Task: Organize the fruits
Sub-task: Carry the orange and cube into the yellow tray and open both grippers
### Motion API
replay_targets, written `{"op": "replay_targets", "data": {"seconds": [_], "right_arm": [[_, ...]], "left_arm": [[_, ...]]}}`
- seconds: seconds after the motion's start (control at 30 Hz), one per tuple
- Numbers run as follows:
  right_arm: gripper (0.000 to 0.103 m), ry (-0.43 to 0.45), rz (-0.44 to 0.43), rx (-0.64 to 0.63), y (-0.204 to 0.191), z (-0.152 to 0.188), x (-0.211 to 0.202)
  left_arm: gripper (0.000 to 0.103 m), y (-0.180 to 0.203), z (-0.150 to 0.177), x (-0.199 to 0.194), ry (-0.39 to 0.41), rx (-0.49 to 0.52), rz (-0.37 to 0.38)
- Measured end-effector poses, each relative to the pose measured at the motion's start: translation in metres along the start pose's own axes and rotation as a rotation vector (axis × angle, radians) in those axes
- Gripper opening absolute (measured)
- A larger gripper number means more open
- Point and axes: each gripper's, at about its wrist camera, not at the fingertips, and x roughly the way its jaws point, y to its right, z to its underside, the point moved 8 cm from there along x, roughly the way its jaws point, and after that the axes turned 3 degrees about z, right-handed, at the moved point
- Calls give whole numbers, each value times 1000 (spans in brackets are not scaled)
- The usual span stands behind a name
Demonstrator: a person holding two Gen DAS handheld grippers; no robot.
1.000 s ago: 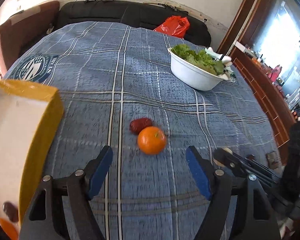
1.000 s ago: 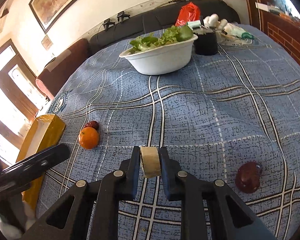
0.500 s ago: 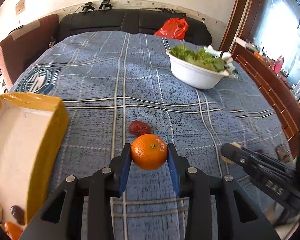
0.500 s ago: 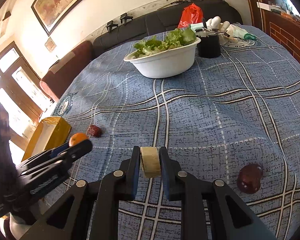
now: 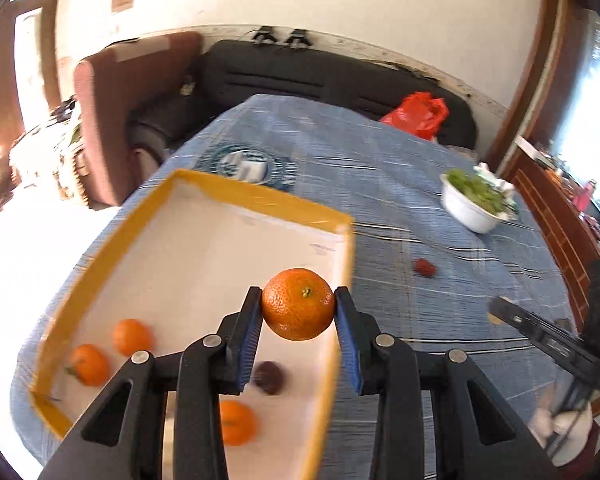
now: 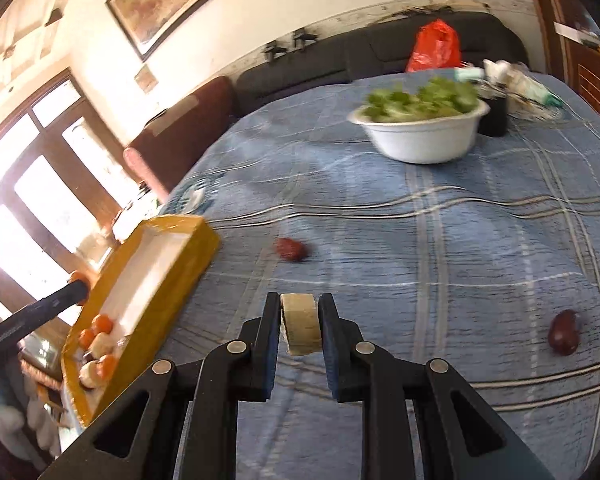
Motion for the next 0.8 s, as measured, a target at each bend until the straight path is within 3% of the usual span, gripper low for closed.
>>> {"op": "replay_targets", "data": {"seconds": [0.13,0.4,0.63,0.8], "right_arm": [[22,-39,-76,-97,-70,6,6],[22,-182,-197,-278,-195,49,47],[22,-241,-158,-383,-231,79,80],[23,-262,-139,-373,-225,84,86]], "left_arm": [[35,-50,1,8,-34,-55,-56],[35,-99,3,39,-106,-134,-55],[36,-106,7,43,-114,-167,-8],[59,-117,9,27,-85,-218,17]]}}
